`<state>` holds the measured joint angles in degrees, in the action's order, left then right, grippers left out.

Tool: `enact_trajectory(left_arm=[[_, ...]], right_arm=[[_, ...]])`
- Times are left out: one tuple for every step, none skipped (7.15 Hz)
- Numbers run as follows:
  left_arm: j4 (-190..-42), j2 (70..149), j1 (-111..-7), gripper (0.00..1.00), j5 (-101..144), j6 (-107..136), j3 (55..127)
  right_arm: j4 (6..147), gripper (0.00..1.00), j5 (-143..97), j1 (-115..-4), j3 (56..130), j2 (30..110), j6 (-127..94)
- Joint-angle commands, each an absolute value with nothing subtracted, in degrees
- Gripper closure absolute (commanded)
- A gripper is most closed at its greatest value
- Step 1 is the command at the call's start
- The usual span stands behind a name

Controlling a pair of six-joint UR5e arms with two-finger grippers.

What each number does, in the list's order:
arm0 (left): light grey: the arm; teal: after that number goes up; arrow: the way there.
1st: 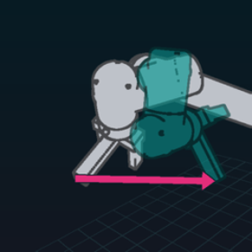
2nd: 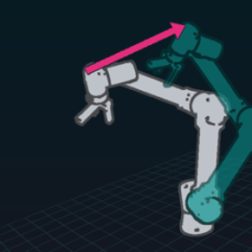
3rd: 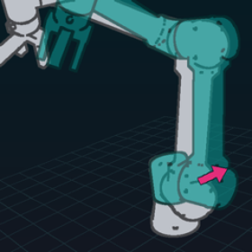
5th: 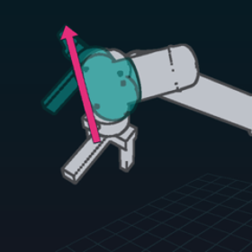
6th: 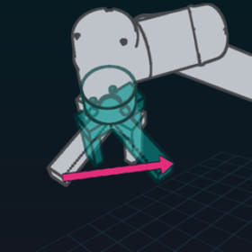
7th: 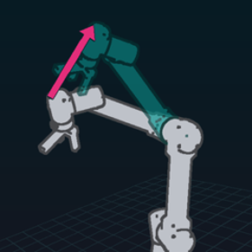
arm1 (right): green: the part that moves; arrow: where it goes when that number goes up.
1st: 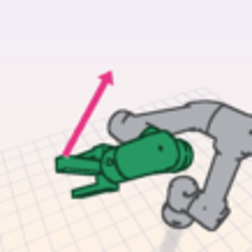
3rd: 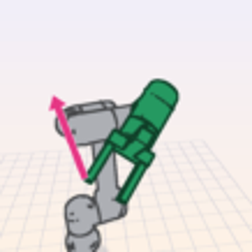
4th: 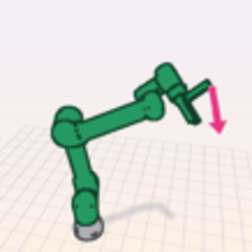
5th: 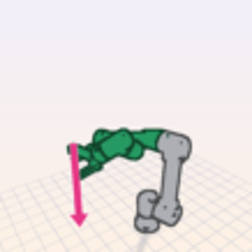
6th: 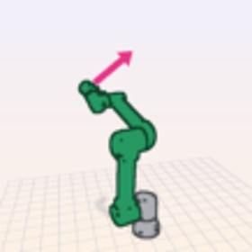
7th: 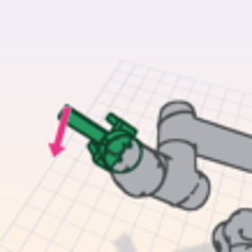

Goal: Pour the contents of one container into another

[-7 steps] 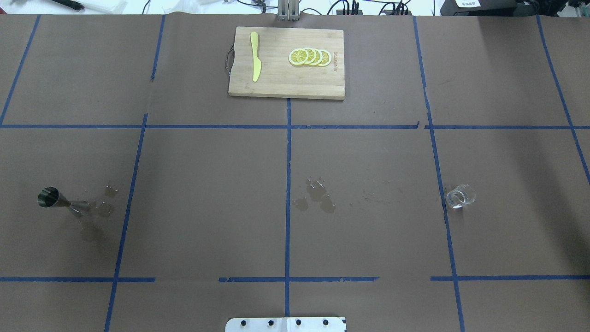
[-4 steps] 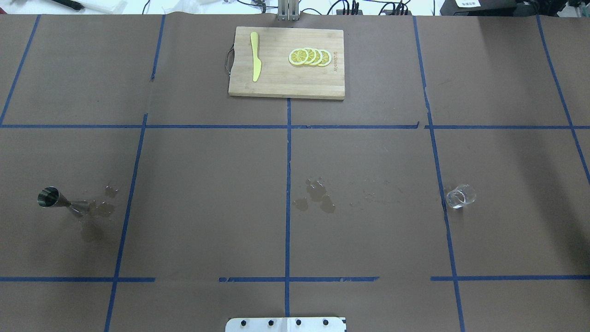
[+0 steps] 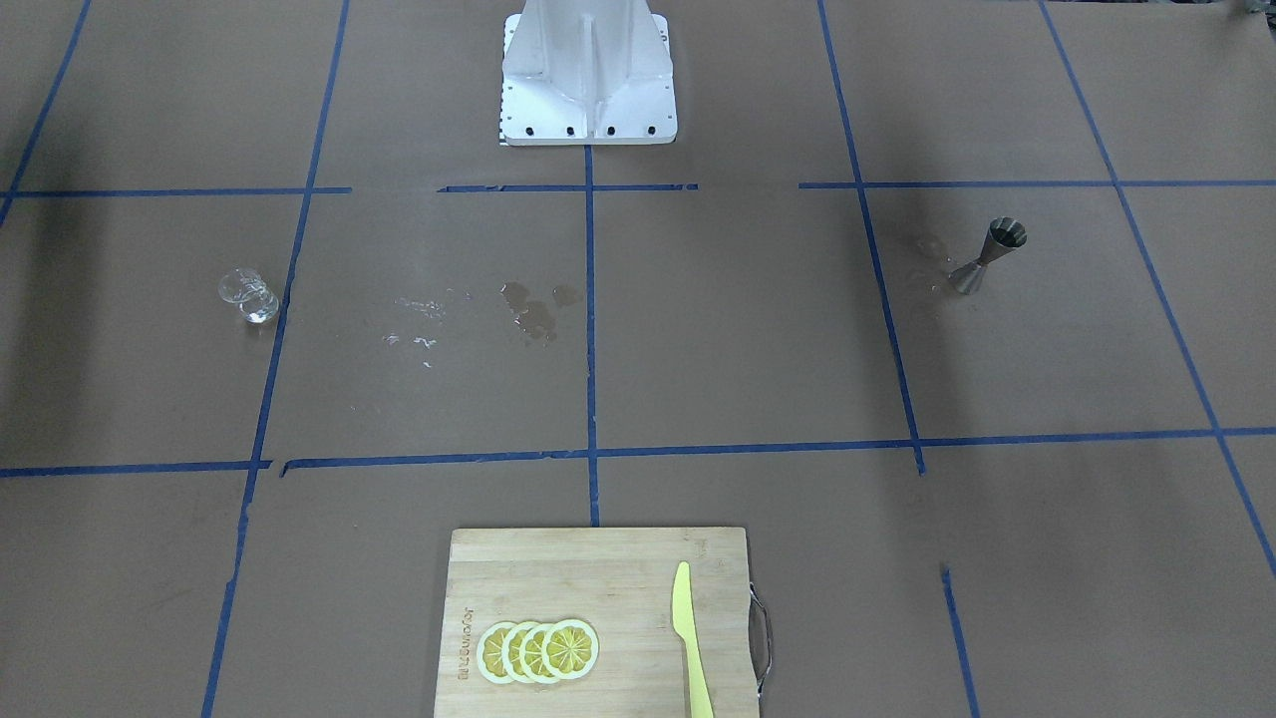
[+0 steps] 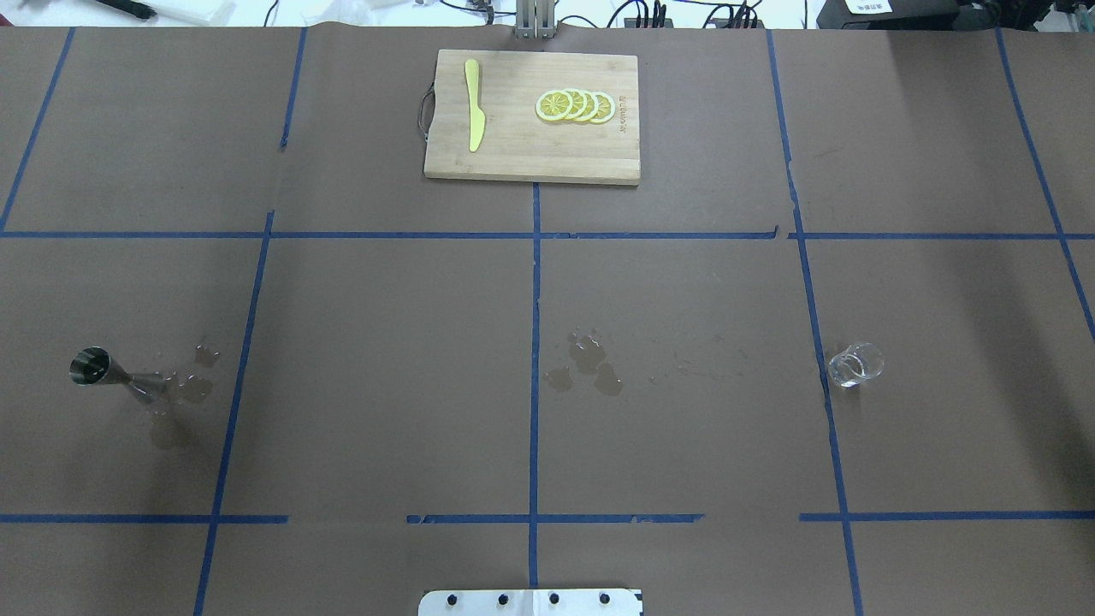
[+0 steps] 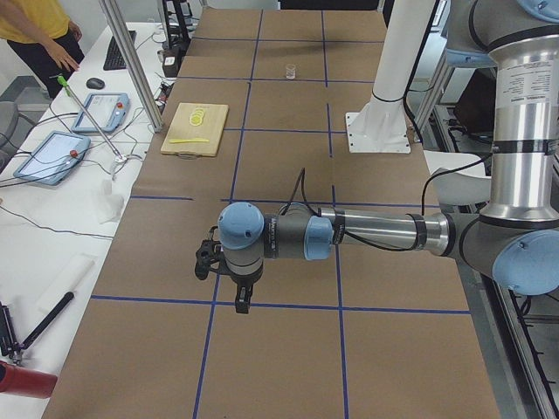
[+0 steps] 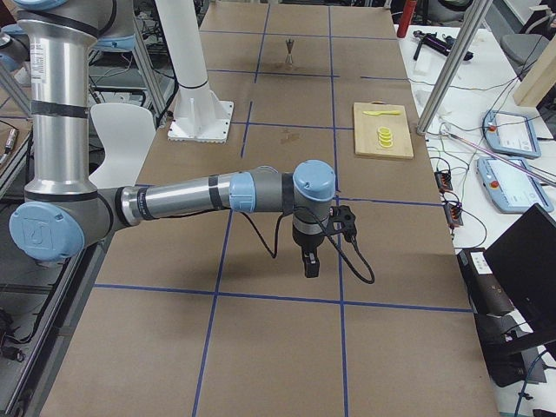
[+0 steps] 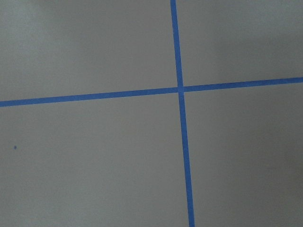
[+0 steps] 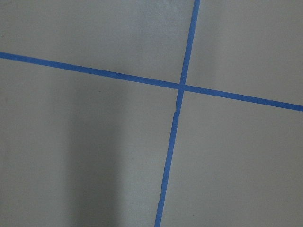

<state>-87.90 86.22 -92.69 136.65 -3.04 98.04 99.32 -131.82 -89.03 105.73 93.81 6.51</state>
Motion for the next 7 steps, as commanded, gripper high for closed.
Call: enact_trajectory(left_arm=[[-87.89,84.83,-91.14,0.00,136.76,-0.09,99.05],[-87.89,84.21,-90.97,0.00,136.76,-0.35,99.05],[-87.72,83.59,-90.97,0.00,136.76,-0.44,99.75],[-87.80,82.71,-90.88,0.00,136.58,-0.61,101.15],[-87.89,82.36,-90.79,0.00,136.50,-2.88,101.34],[-87.80,81.83,-90.88,0.00,136.58,-9.43,101.51],[-87.80,80.87,-90.88,0.00,136.76,-9.75,101.60]], right_arm=[[99.32,0.00,-131.66,-88.51,105.65,93.87,4.75],[99.23,0.00,-132.01,-88.33,105.64,93.87,4.66],[99.40,0.00,-132.01,-88.33,105.64,93.87,4.66],[99.49,0.00,-132.10,-88.33,105.64,93.87,4.75],[99.49,0.00,-132.10,-87.98,105.64,93.87,5.01],[99.41,0.00,-132.10,-87.89,105.64,93.87,5.01],[99.40,0.00,-132.10,-87.63,105.64,93.87,5.01]])
